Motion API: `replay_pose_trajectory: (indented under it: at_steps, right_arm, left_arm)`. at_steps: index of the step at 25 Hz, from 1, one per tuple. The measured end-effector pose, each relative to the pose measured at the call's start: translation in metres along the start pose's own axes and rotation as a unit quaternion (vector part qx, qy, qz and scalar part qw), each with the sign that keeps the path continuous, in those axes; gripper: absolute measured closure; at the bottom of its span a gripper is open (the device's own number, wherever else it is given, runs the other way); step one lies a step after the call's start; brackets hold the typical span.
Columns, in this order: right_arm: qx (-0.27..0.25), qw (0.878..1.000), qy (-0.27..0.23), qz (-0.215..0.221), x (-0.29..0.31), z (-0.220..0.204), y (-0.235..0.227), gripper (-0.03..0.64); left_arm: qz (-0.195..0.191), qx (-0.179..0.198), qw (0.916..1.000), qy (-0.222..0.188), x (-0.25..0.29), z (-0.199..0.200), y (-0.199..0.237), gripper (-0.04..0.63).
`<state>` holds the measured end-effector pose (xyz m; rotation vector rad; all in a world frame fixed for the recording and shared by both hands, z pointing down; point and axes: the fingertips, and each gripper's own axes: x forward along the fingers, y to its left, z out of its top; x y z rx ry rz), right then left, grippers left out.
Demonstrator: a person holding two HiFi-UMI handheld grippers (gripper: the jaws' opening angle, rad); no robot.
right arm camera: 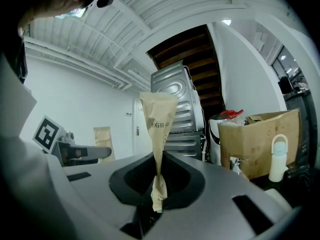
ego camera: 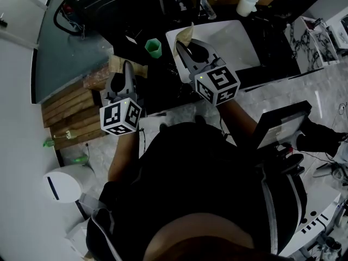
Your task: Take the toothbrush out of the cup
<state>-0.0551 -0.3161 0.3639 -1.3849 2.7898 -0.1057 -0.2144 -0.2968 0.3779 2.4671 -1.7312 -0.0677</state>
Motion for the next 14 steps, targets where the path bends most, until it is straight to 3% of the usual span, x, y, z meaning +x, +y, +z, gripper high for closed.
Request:
replay_pose_trajectory:
  at_steps: [14]
  right_arm:
    - [-0.004, 1.000, 0.001, -0.002, 0.0025, 0.0005, 0.0001, 0.572]
  left_arm:
    - [-0.014, 0.001, 0.9999, -0.003, 0.0025, 0.0031, -0.0034, 0.563]
